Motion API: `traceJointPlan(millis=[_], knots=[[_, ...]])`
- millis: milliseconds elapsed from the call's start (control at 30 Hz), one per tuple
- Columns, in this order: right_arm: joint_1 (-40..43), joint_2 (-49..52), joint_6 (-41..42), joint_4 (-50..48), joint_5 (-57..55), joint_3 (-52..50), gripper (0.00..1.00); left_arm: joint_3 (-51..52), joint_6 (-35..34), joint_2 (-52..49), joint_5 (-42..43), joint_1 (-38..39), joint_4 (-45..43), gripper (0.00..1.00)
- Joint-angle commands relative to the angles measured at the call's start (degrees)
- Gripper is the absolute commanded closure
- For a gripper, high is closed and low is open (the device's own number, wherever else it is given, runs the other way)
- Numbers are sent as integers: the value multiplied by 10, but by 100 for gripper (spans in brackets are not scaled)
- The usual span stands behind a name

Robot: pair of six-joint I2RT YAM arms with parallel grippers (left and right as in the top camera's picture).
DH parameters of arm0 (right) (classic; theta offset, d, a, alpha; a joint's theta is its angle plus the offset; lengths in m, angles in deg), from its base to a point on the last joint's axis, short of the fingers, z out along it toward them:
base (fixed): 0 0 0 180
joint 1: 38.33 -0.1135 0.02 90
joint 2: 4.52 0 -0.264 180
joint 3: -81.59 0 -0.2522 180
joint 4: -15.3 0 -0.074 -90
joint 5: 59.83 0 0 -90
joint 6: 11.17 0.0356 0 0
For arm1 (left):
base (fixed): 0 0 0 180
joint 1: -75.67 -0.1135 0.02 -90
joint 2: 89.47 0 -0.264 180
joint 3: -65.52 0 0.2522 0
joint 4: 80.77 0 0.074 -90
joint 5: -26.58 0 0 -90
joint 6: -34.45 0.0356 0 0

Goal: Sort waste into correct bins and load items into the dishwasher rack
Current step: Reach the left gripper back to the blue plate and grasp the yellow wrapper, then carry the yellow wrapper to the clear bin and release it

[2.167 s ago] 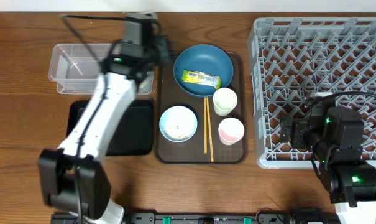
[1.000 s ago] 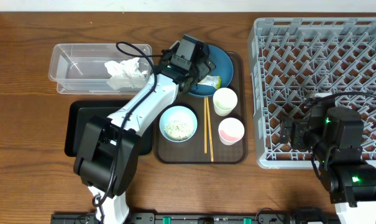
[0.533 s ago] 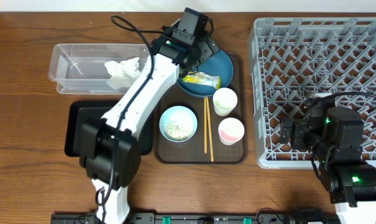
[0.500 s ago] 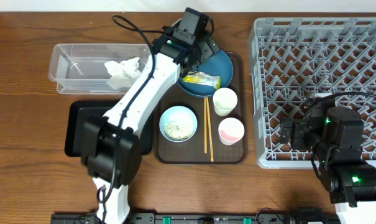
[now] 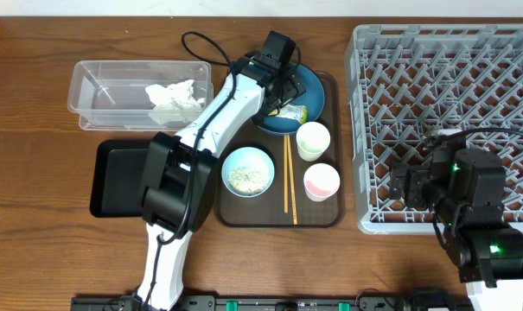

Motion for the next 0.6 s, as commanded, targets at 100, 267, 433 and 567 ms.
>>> traceJointPlan(millis=[100,267,433,567], knots=[[-3,-2,6,1,5,13,1,0,-18,-42,23,2,-24,5],[-3,-2,6,1,5,13,1,0,-21,-56,23,3,-28,6],[-3,-2,6,1,5,13,1,1,-21,-65,22,5,-29,19],[-3,-2,6,1,5,13,1,2,-21,-65,23,5,-37,41]])
